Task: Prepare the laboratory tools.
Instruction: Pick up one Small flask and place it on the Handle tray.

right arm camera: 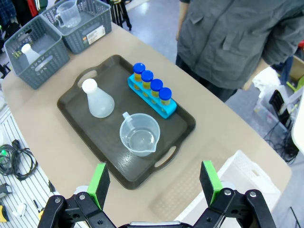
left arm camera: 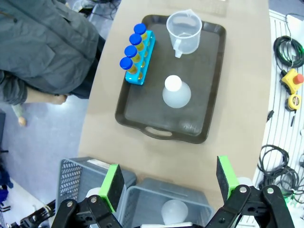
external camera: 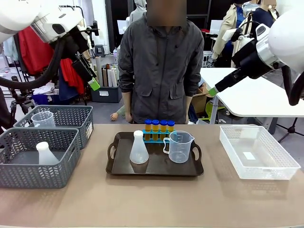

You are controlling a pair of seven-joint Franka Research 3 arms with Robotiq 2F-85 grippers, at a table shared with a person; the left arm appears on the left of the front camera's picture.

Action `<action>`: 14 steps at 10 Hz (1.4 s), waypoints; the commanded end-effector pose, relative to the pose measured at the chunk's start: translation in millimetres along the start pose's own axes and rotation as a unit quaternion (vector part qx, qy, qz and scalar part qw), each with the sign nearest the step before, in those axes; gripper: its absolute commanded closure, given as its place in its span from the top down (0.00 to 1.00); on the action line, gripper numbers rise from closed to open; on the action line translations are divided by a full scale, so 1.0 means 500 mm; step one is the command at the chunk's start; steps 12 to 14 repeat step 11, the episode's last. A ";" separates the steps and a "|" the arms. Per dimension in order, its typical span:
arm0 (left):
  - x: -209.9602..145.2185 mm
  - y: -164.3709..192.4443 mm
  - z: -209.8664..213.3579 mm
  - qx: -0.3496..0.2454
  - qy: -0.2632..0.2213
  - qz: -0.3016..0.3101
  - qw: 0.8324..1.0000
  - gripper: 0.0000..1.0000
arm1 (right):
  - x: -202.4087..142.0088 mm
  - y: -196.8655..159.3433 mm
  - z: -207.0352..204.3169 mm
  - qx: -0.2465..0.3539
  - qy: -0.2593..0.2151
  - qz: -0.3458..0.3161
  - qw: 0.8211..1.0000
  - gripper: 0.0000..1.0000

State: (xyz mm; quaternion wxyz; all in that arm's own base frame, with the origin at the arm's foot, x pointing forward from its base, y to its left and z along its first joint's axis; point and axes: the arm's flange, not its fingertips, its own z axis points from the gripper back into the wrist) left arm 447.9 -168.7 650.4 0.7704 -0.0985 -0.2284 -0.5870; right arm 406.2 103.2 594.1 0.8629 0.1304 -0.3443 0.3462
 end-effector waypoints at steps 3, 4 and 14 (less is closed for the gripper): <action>-0.001 -0.002 0.005 0.002 -0.001 0.000 1.000 1.00 | 0.004 0.000 0.001 0.006 -0.004 -0.005 1.000 1.00; -0.001 -0.002 0.005 0.002 -0.001 0.000 1.000 1.00 | 0.004 0.000 0.001 0.006 -0.004 -0.005 1.000 1.00; -0.001 -0.002 0.005 0.002 -0.001 0.000 1.000 1.00 | 0.004 0.000 0.001 0.006 -0.004 -0.005 1.000 1.00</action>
